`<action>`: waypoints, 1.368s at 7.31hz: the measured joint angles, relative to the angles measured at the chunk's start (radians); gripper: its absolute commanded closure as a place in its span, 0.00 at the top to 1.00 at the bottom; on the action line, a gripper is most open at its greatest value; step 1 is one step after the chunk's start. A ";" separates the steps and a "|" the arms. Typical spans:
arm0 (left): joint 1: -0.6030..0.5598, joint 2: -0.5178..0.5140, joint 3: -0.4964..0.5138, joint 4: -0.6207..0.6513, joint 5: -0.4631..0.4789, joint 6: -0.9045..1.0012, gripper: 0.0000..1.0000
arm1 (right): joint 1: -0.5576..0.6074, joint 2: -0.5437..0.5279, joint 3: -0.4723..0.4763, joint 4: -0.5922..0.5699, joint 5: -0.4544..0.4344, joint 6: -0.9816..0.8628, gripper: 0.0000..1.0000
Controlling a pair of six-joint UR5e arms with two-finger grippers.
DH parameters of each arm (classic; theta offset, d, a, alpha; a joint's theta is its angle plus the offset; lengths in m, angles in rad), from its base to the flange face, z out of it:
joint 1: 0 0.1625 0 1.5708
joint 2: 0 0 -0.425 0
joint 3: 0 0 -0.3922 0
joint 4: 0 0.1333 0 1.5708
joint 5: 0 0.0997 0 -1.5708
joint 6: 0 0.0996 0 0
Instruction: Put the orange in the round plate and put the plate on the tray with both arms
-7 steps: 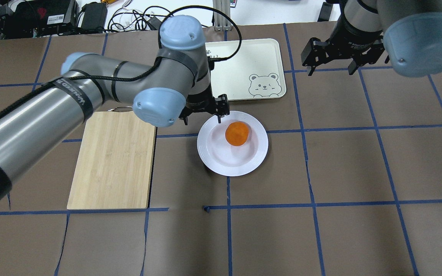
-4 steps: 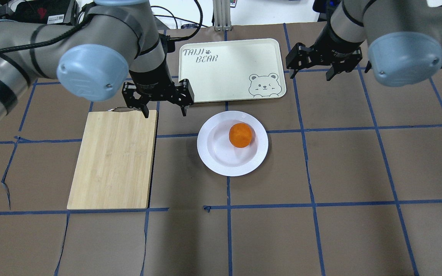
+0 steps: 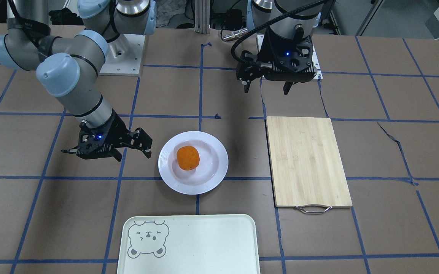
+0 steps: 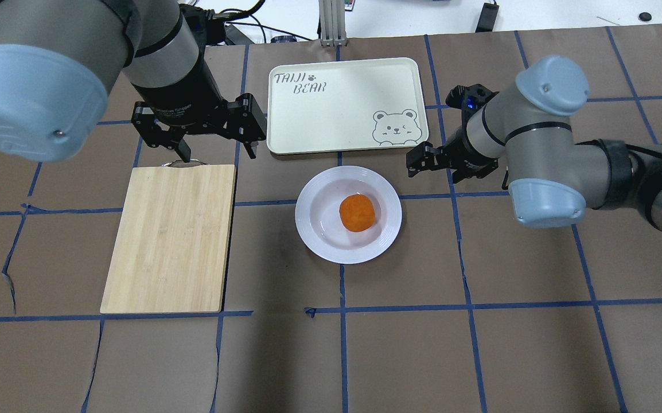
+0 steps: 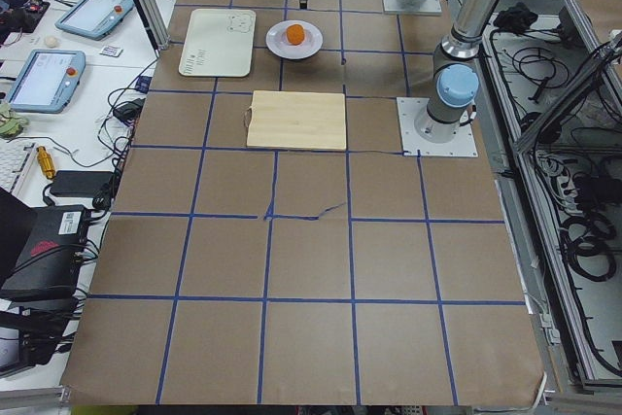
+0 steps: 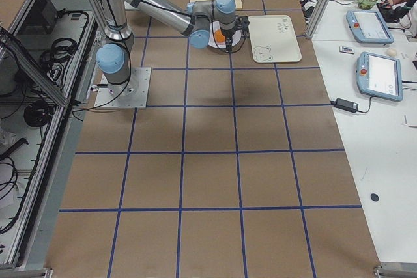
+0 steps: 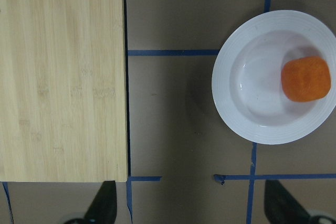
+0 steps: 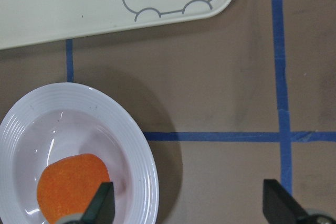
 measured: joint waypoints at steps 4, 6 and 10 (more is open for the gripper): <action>0.070 0.010 0.069 -0.123 0.052 0.117 1.00 | 0.001 0.096 0.044 -0.056 0.187 0.029 1.00; 0.128 0.016 0.064 -0.123 0.064 0.147 1.00 | 0.004 0.136 0.075 -0.103 0.196 0.023 1.00; 0.171 0.032 0.025 -0.058 0.059 0.217 1.00 | 0.020 0.173 0.091 -0.130 0.200 0.029 1.00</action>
